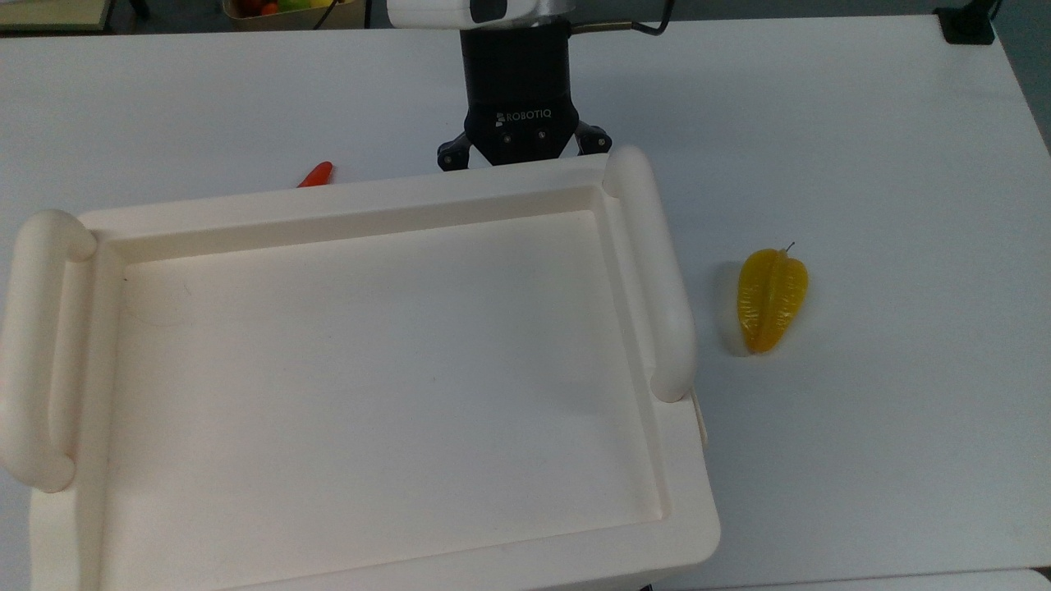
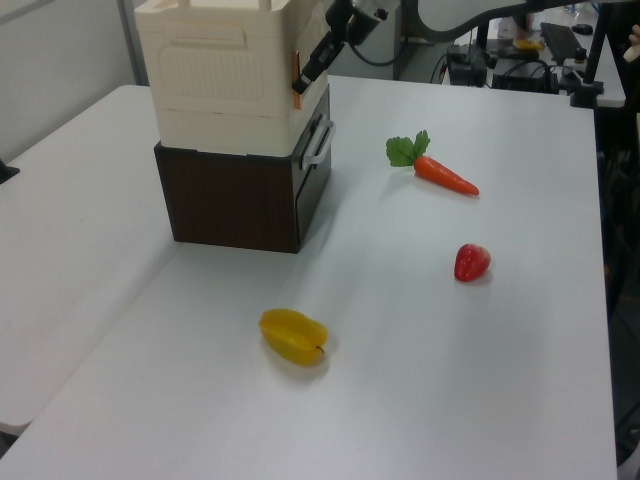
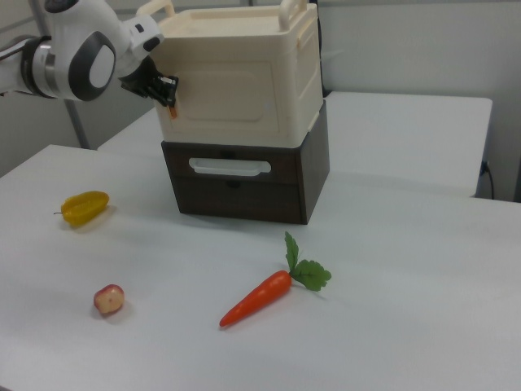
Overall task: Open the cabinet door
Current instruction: 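Hook the door edge and swing it outward on its hinge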
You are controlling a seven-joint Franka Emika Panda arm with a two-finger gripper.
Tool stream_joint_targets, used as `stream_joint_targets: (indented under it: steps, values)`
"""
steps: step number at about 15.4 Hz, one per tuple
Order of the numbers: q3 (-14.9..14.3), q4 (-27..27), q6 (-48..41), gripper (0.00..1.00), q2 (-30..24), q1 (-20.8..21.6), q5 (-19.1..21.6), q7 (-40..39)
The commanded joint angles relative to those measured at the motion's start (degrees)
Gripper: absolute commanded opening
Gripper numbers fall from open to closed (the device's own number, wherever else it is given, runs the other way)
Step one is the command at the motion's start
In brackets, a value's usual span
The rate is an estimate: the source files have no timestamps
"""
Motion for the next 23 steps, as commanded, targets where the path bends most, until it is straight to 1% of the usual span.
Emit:
stream_joint_targets:
  steps: [1,3,6,12,14,17,18,19,21,22,23]
  values:
    - [-0.64,0.98,1.35,0.00,1.53,0.67,-0.15,1.47]
    - [-0.64,0.45,0.30,0.00,1.09,0.32,-0.15,1.38]
    - [-0.64,-0.69,-5.84,0.00,-0.67,-0.47,-0.16,0.24]
    - [-0.73,-0.60,-17.62,0.00,-2.69,-4.07,0.64,-3.01]
    - [-0.82,-0.60,-21.58,0.00,-3.92,-5.56,0.64,-2.93]
    - [-1.17,-0.60,-29.74,0.18,-5.24,-7.94,0.64,-3.10]
    - [-1.26,-0.60,-32.12,0.21,-5.94,-8.55,0.38,-2.67]
    - [-1.34,-0.60,-36.14,0.26,-6.47,-8.99,-0.24,-2.49]
    - [-1.43,-0.60,-41.35,0.46,-7.35,-10.57,-1.29,-2.49]
    - [-1.35,-0.69,-43.37,0.58,-7.61,-11.19,-1.99,-2.49]
    - [-1.35,-0.69,-45.57,0.66,-7.70,-11.63,-2.52,-2.49]
